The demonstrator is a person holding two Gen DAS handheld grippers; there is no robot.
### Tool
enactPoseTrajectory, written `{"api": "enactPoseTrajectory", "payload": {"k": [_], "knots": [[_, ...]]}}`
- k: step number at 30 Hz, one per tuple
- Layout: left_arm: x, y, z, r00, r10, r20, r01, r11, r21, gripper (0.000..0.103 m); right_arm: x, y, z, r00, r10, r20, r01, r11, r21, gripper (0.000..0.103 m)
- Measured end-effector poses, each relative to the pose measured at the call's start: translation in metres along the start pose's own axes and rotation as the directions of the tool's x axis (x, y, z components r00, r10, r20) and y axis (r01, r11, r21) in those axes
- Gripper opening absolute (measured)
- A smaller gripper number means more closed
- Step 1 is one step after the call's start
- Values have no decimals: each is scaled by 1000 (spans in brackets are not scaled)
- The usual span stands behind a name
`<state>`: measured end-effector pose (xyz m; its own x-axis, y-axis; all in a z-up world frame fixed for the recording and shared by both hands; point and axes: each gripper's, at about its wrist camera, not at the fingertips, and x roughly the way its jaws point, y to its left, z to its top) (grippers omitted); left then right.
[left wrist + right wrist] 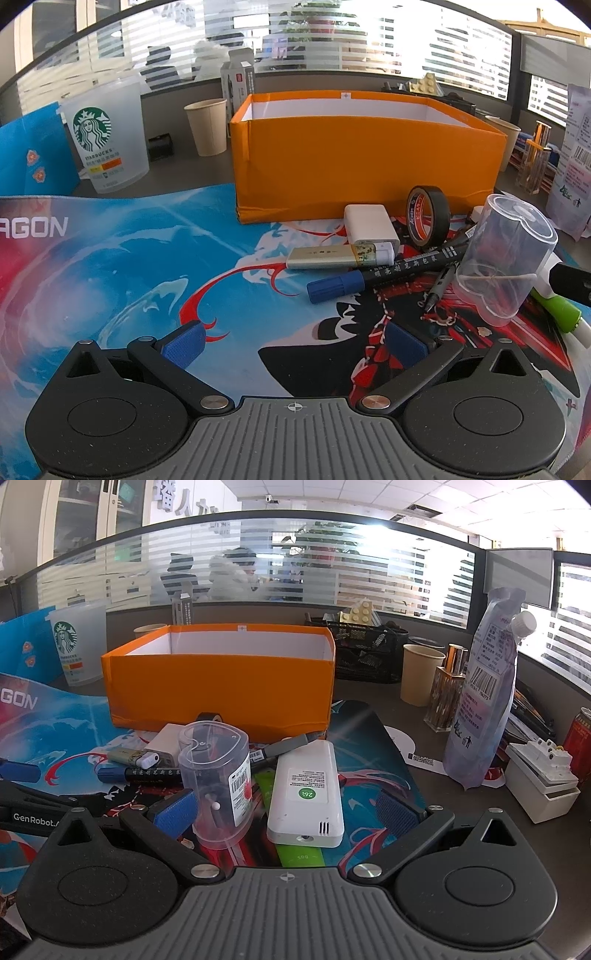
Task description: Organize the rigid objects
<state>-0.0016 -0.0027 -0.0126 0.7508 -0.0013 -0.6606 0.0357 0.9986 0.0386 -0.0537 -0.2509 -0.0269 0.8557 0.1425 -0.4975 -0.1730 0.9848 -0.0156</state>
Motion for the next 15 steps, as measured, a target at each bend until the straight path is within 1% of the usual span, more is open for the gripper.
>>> {"api": "enactPoseTrajectory", "payload": {"k": [15], "knots": [[1,-1,-1,1000,-7,-5,7,1000,1,103,2,-1,-1,1000,-3,-5,3,1000,-2,103]]}}
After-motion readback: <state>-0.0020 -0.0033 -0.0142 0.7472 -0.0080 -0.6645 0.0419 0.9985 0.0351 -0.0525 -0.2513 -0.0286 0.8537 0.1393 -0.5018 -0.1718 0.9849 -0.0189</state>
